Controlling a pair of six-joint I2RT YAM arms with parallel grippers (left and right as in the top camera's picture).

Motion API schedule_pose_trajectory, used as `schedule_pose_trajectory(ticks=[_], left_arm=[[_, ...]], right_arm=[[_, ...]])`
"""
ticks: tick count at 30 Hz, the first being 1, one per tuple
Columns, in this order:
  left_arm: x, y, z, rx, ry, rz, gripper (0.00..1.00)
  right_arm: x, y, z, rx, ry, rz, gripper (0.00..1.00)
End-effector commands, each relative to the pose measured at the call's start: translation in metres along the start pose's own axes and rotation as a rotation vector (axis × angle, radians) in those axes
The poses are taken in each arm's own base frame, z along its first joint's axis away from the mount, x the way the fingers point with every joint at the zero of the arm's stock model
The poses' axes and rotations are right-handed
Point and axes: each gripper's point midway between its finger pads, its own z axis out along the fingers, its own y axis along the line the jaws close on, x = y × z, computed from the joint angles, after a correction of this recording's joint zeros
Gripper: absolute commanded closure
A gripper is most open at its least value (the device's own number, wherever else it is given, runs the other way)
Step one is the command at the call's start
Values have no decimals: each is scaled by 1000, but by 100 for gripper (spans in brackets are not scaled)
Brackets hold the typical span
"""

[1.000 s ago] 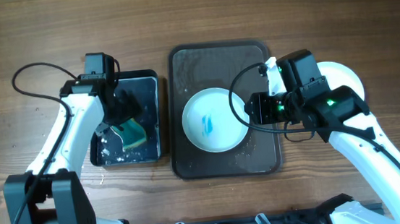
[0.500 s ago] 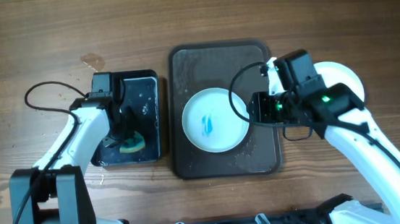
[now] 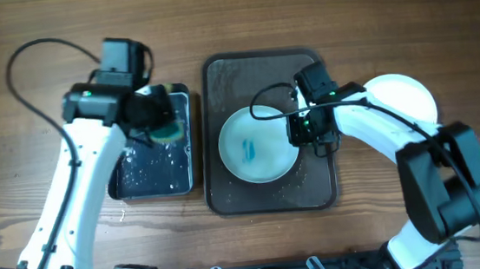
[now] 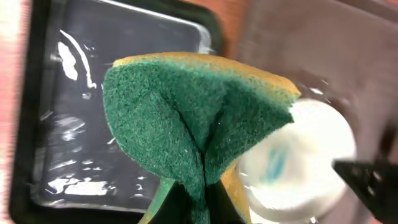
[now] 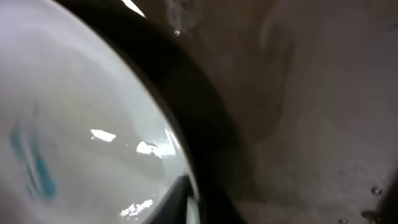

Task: Clean dirty plates on tray and stack at the side
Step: 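Scrub the last plate with the sponge while the right gripper holds it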

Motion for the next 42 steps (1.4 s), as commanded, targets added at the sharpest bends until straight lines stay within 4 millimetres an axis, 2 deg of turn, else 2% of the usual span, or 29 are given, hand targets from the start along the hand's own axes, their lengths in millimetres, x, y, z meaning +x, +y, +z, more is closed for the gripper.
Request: schedule_pose_trajectory(ticks=[1,5,9,11,12,16,17,19,21,23,25,26,29,31,33,35,36,37,38,40,42], left_arm=[[8,-38,10,88,35,75,96],[26,-83,36,226,142,97,96],[54,-130,67,371,292,131,96],[70,-143,83,385,348,151,96],[84,-152,98,376,392,161,96],[112,-161,134,327,469,150,96],[115,-157,143,287,480,118,96],[114,-135,168,157,460,80,96],[107,-111,179,25,408,85,96],[97,-81,180,-137,337,109,96],[79,-42,171,-353,237,157,96],[72,-29,167,-427,198,177,96],[57,-8,156,-559,124,218,96],[60,-13,158,-529,139,208,96],[76,-36,168,-387,219,166,96],[102,-84,174,-113,366,107,96],[110,-106,173,10,421,89,96],[121,-139,168,182,483,80,96],[127,-157,165,276,506,85,96],[136,-178,163,364,518,98,96],[146,-185,166,380,515,106,96]], right_arm=[[5,-7,9,22,23,1,96],[3,-15,9,65,9,62,96],[3,-15,9,66,10,62,96],[3,-15,9,66,11,62,96],[3,-15,9,66,11,61,96],[4,-15,9,66,12,62,96],[4,-15,9,66,13,62,96],[4,-15,9,66,13,62,96],[5,-15,9,67,16,62,96],[6,-16,9,69,20,63,96],[6,-16,9,70,22,64,96],[6,-16,9,69,21,64,96],[6,-16,9,70,21,63,96],[6,-16,9,70,21,61,96],[6,-16,9,70,22,61,96],[6,-16,9,70,22,61,96],[6,-16,9,70,22,60,96],[6,-16,9,70,22,60,96],[6,-16,9,70,22,60,96],[6,-15,9,67,24,54,96],[6,-15,9,67,24,54,96]])
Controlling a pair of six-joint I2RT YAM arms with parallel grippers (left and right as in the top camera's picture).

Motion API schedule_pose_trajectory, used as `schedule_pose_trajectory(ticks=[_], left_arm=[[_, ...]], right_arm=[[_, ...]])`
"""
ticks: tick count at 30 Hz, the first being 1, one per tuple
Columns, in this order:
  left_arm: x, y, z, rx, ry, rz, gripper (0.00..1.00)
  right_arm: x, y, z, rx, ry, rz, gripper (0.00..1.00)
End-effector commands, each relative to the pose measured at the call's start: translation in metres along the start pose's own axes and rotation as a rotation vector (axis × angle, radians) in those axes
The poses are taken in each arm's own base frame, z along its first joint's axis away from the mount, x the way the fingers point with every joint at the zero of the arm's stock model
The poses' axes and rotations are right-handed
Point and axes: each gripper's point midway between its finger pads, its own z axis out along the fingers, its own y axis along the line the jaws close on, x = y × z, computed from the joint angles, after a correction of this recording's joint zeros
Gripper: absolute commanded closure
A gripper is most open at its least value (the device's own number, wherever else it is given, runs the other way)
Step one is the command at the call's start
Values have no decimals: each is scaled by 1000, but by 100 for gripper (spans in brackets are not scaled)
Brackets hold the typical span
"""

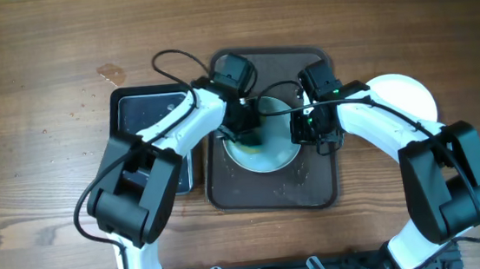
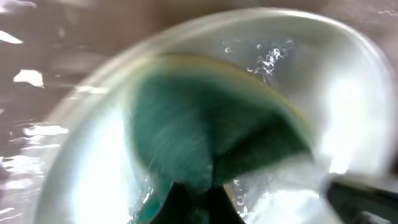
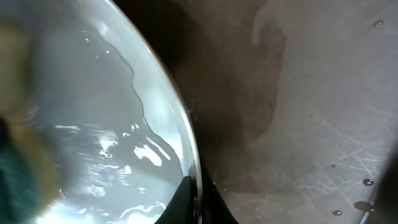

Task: Clean dirty plates on tray and stack at the side
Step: 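Scrub the last plate with the sponge while the right gripper holds it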

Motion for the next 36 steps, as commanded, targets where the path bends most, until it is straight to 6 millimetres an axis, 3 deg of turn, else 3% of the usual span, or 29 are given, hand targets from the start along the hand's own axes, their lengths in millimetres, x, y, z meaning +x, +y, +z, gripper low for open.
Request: schedule_pose_trajectory(ticks=[1,7,12,14,17,21,24,26,29,33,36], left_arm=[[57,-51,25,210,197,39,96],[76,-81,30,359,235,73,96],[80,-76,28,361,256,108,96],[75,-51,32,258,242,64,96],[59,11,34,-11,170,-18,96],[34,78,10,-289,49,-78,96],[14,111,-15,-459,-68,-80,96],[8,121,-27,-514,-110,-81,96],[4,120,-38,-522,-141,-70,96],[7,85,-51,-331,-100,-25,96],[7,58,-85,-138,-108,-8,96]], right_arm=[[8,-6,12,45,27,-17,96],[8,-6,12,45,27,-16,96],[8,-6,12,45,27,-16,96],[8,-6,12,45,28,-16,96],[8,-6,12,45,28,-16,96],[8,-6,12,46,28,-17,96],[8,-6,12,45,27,-17,96],[8,-6,12,46,28,-17,96],[8,-6,12,45,27,-17,96],[8,-6,12,45,28,-17,96],[9,-7,12,47,32,-16,96]])
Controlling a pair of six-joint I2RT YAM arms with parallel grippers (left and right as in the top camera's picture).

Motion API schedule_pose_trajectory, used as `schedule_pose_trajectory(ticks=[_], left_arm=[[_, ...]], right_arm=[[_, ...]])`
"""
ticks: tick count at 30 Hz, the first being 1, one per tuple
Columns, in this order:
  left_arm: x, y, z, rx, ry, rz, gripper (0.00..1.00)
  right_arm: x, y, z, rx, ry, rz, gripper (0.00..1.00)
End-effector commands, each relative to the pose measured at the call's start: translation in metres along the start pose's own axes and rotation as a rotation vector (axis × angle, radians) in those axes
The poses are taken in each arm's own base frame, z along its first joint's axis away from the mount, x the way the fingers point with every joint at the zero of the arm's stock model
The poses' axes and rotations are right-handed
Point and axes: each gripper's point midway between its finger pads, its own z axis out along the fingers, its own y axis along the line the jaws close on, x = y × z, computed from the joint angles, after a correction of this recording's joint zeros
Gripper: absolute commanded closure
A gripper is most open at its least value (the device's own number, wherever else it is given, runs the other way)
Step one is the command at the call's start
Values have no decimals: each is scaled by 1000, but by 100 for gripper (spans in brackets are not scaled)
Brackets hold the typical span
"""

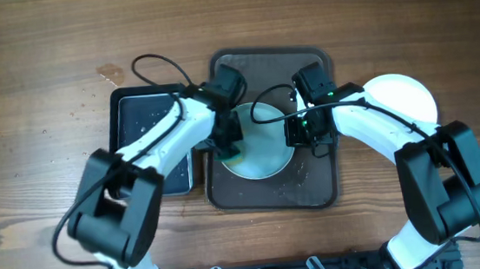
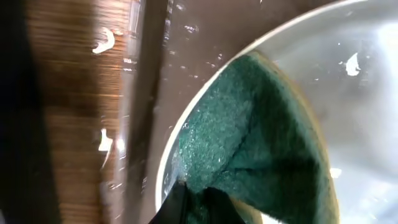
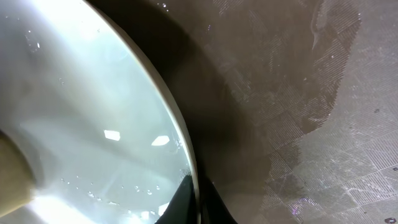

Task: Clean dirty plates on tray and stack at the side
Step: 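Scrub the last plate with the sponge while the right gripper holds it, then return the sponge to the black tray with the left gripper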

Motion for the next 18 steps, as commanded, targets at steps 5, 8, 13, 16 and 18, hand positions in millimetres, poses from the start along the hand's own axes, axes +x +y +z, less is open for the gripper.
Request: schedule_pose_trajectory(ticks=[5,8,13,16,18], left_arm=[[-18,46,-114,228,-138,-69,96],[-24,110,-119,86,-162,-218,96],[-8,161,-57,8,-62,-362,96],[-1,165,-18,2,-25,-367,89],[-2,165,-19,4,-29,-366,78]], right_arm=[[5,-20,9,79,21,-18,96],[6,-14,9,46,32,-68,96],[-5,-9,10,28,-13,-100,96],[-7,-5,10,6,-21,-104,96],[-5,-5,6,9,-7,-104,96]])
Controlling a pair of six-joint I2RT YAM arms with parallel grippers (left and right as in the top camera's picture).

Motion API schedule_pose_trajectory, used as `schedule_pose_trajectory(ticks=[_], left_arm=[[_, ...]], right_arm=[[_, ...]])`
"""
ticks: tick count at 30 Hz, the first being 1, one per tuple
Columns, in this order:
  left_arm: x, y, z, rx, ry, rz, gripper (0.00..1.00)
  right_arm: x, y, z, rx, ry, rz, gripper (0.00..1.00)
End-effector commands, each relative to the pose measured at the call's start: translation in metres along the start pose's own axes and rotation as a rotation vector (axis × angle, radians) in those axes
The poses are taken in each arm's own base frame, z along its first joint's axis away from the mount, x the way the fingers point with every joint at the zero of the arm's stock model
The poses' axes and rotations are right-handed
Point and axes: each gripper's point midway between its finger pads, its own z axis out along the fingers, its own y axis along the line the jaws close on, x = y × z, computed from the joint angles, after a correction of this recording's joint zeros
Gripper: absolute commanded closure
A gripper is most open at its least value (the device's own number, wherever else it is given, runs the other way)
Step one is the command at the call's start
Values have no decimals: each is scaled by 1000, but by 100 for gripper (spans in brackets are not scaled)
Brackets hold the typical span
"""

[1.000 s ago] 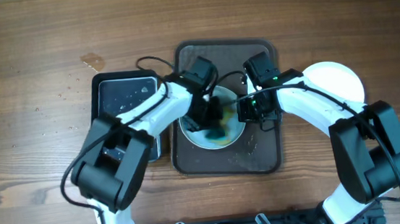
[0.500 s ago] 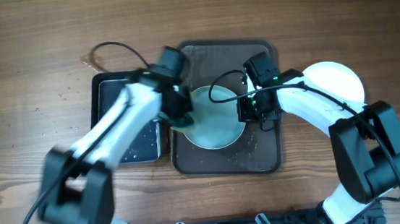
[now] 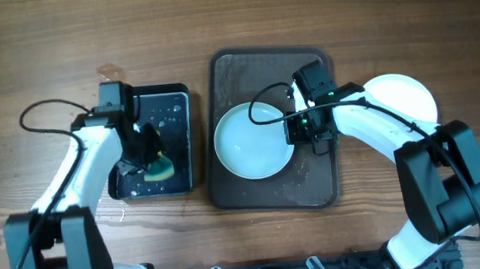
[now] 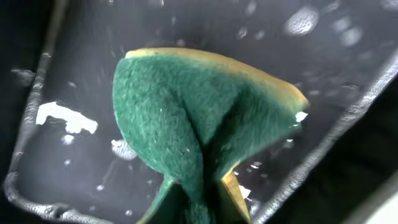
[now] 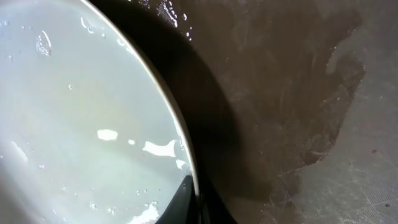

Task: Clean dirty plates on tray and stack at the side
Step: 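Return the sponge to the black tray with the left gripper, then lift the plate with the right gripper and tilt it over the black tray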

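A white plate [image 3: 253, 142] lies on the brown tray [image 3: 319, 188], wet and with no blue mark showing; it fills the left of the right wrist view as the plate [image 5: 81, 118]. My right gripper [image 3: 295, 130] is shut on its right rim, the fingertips [image 5: 194, 198] pinching the edge. My left gripper [image 3: 148, 158] is shut on a green and yellow sponge [image 3: 161, 167], held over the black water pan [image 3: 175, 105]; up close the sponge [image 4: 193, 118] is folded between the fingers.
A second white plate [image 3: 404, 96] sits on the wooden table right of the tray, partly under my right arm. A small wet spot [image 3: 109, 73] marks the table above the pan. Water beads the pan floor [image 4: 74, 124].
My left gripper has taken the sponge off the plate's left edge and now holds it over the water pan. The right gripper still pinches the plate's rim; the plate looks clean.
First the sponge was over the pan and the plate bore a blue smear, my right gripper on its rim. Then the sponge was on the plate's middle, later at its left edge. Now the sponge is back over the pan and the smear is gone.
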Motion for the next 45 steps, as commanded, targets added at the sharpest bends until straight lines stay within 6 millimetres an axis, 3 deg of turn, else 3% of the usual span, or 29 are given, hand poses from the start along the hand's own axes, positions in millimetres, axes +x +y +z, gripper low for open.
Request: schedule_pose_trajectory(ticks=[1,4,8,10,12,16,20,22,24,28,32,35,45], left_arm=[[-7,-1,-2,3,-19,9,69],[-14,-2,-28,10,-34,-6,45],[-27,-4,-76,38,-91,-29,26],[-34,-3,-101,57,-135,-45,20],[-48,5,-144,101,-226,-95,9],[-56,18,-191,198,-316,-169,0],[-50,42,-220,247,-388,-257,0],[-46,49,-225,243,-400,-277,0],[-43,51,-225,238,-390,-283,0],[-41,51,-224,236,-381,-284,0],[-41,51,-223,236,-380,-284,0],[-41,51,-224,236,-381,-284,0],[-41,51,-224,236,-381,-284,0]], right_arm=[[6,-7,-2,37,39,-8,96],[-5,4,-33,36,21,-37,96],[-18,28,-89,36,26,-71,96],[-24,47,-109,26,12,-107,96],[-32,80,-127,28,-36,-190,96],[-45,125,-122,34,-113,-285,96],[-68,190,-88,-42,-233,-377,96],[-81,209,-79,-16,-331,-397,96],[-91,217,-83,44,-434,-413,96],[-109,222,-116,256,-690,-403,96],[-97,239,-155,443,-864,-493,96],[-88,247,-174,556,-951,-529,96],[-63,266,-188,654,-1012,-611,96]])
